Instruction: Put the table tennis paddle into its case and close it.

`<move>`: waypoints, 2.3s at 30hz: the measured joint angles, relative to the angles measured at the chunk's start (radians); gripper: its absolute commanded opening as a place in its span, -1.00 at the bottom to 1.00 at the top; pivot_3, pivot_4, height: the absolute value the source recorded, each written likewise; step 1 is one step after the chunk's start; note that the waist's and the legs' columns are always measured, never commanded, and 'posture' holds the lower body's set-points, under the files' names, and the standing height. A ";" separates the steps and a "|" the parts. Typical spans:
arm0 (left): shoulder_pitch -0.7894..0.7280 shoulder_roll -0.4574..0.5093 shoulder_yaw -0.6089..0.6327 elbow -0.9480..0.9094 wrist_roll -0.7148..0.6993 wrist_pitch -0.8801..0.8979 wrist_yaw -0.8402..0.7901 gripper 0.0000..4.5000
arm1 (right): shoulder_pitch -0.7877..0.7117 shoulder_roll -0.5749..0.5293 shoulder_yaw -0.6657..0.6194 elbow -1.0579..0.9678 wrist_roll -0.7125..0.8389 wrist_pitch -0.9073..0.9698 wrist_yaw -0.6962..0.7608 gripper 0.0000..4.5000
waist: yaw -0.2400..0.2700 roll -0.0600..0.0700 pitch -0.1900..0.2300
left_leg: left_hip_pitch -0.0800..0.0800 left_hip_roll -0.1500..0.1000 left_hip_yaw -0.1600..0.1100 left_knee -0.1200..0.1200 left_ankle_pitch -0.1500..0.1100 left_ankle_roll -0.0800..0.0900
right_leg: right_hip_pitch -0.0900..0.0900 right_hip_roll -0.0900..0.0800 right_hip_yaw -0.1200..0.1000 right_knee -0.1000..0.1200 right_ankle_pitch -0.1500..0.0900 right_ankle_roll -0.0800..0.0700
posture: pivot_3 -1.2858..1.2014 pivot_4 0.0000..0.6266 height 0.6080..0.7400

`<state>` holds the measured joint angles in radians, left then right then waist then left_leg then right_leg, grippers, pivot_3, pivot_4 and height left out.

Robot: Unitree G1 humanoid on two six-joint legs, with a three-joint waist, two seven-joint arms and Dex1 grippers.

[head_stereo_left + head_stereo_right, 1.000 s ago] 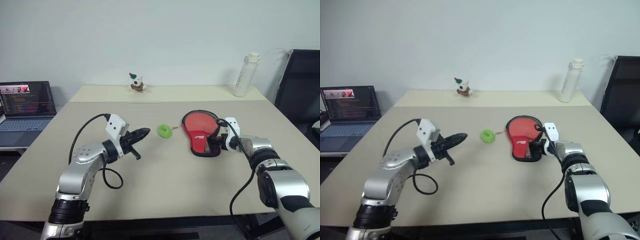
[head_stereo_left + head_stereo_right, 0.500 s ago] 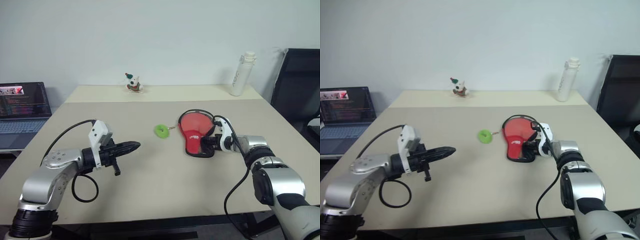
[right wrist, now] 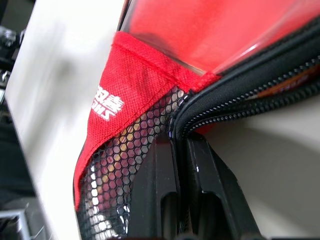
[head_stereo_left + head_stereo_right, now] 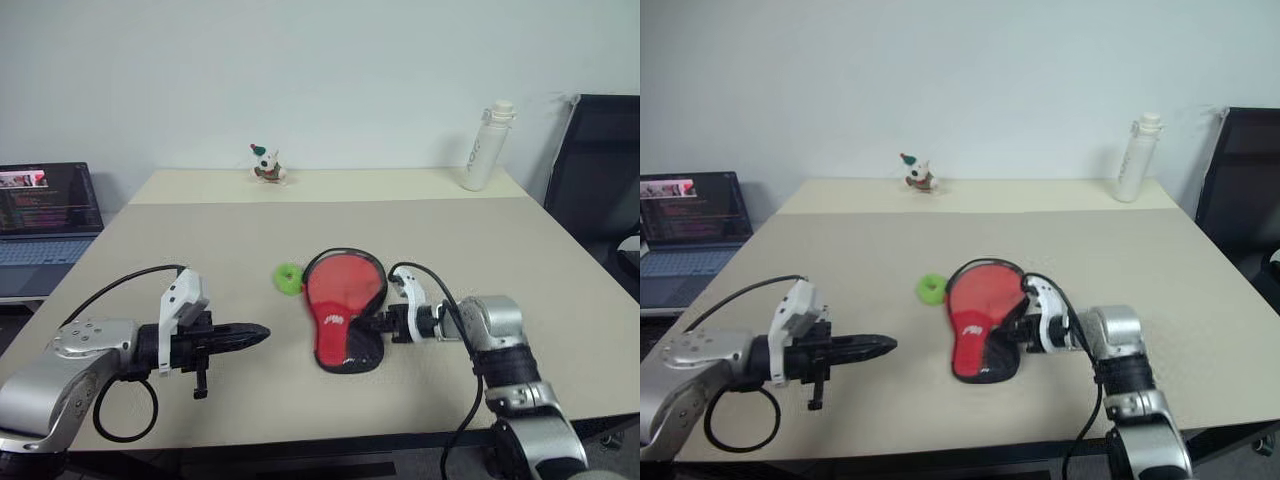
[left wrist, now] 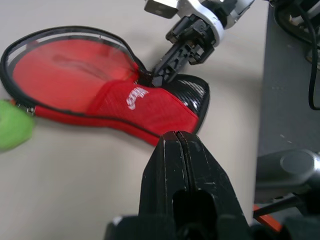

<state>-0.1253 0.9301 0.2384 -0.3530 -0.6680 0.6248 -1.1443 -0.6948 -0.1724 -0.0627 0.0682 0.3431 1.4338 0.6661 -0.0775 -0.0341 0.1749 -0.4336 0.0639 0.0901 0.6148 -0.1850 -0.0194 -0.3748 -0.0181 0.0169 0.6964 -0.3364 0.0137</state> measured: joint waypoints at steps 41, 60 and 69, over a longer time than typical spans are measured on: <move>0.044 -0.015 -0.037 -0.015 0.006 -0.051 -0.023 -1.00 | 0.333 -0.078 -0.219 -0.343 0.835 0.173 -0.780 -0.47 | 0.026 -0.001 0.000 | 0.000 -0.001 -0.001 -0.001 0.000 0.001 | 0.001 0.000 0.000 -0.002 -0.001 0.000 | 0.03 -0.52 1.00; 0.011 -0.097 -0.032 0.072 0.065 -0.104 0.129 -1.00 | 0.255 -0.429 -0.125 -0.536 0.844 -0.116 -0.334 0.98 | 0.022 -0.002 -0.001 | 0.001 0.001 -0.004 -0.002 0.000 0.001 | 0.001 0.003 -0.001 -0.003 -0.003 0.004 | 0.03 -0.52 1.00; -0.089 -0.175 -0.039 0.140 0.112 -0.091 0.270 -0.29 | 0.125 -0.294 0.273 -0.334 0.397 -0.479 -0.177 1.00 | 0.031 -0.002 -0.001 | -0.001 0.000 -0.002 -0.002 0.000 0.001 | 0.001 0.001 -0.001 -0.006 0.000 0.000 | 0.03 -0.52 1.00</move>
<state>-0.2143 0.7552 0.1992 -0.2127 -0.5561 0.5339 -0.8738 -0.5694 -0.4664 0.2105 -0.2654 0.7400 0.9545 0.4888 -0.0463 -0.0362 0.1743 -0.4350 0.0636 0.0879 0.6131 -0.1853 -0.0183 -0.3740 -0.0169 0.0156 0.6906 -0.3369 0.0137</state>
